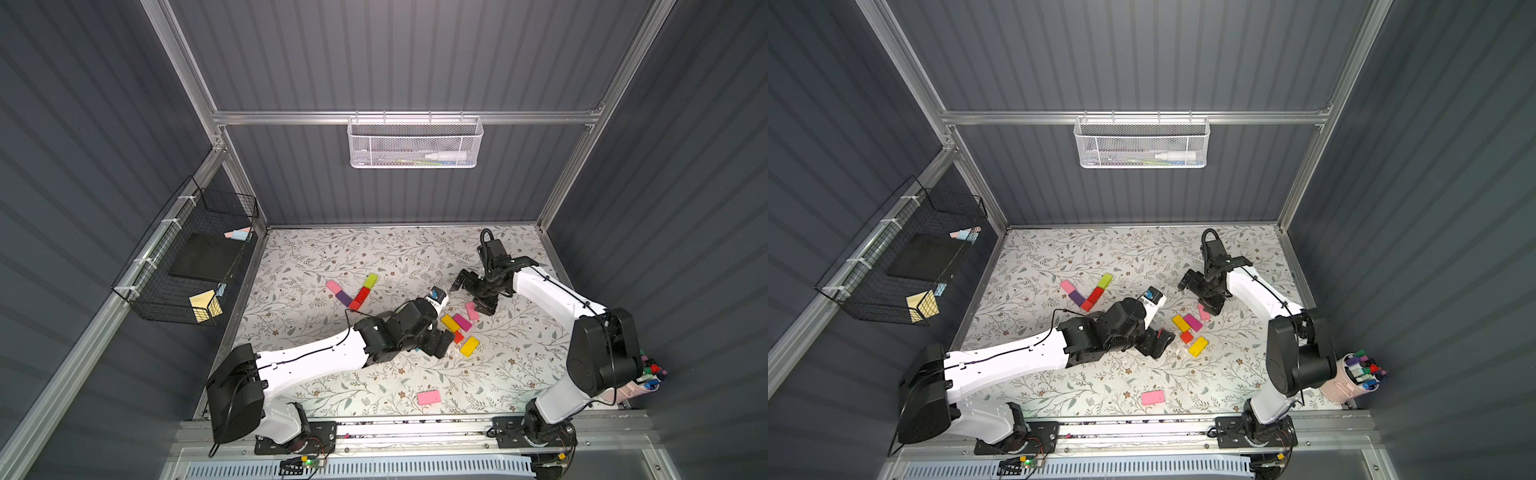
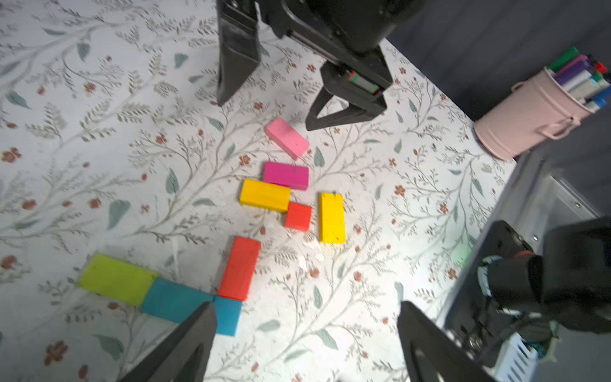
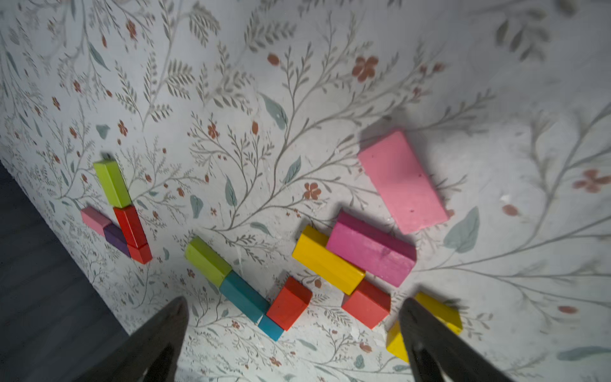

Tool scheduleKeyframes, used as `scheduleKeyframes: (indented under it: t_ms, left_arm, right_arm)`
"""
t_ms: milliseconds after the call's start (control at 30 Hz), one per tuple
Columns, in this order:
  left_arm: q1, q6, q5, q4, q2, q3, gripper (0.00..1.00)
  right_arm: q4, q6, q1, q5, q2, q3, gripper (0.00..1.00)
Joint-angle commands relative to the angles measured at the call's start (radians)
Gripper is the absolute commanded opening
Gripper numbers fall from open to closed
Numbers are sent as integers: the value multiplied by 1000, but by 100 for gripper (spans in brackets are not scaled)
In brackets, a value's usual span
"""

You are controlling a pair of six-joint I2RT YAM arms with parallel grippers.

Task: Assemble the letter v with building blocks
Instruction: Pick up the building block from the center of the board.

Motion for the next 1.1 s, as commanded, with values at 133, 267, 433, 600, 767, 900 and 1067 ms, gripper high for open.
scheduleKeyframes:
  t_ms: [133,267,433,600,767,900,1067]
  left_arm:
    - [-178,-197,-33,-123,-37,-79,86]
    - [-246,-231,-53,-172,24,-87,86]
    - [-257,-264,-143,-269,126,-66,87]
    - [-269,-247,-125,-253,153,-63,85]
    - [-288,-222,-98,-204,148,-72,84]
    - [-296,-214,-92,-209,204,-69,83]
    - [-303,-201,-104,-225,264,-57,83]
  right_arm:
    - [-3,-26,-2,-79,-39,-28,99]
    - [5,-26,-2,-101,-48,-26,99]
    - [21,-19,-1,-112,-77,-45,99]
    - [14,-25,-1,-102,-103,-65,99]
    - [15,-29,-1,-97,-97,-71,99]
    - [19,-29,-1,-100,-91,-72,99]
    - [21,-31,-1,-97,-90,-73,99]
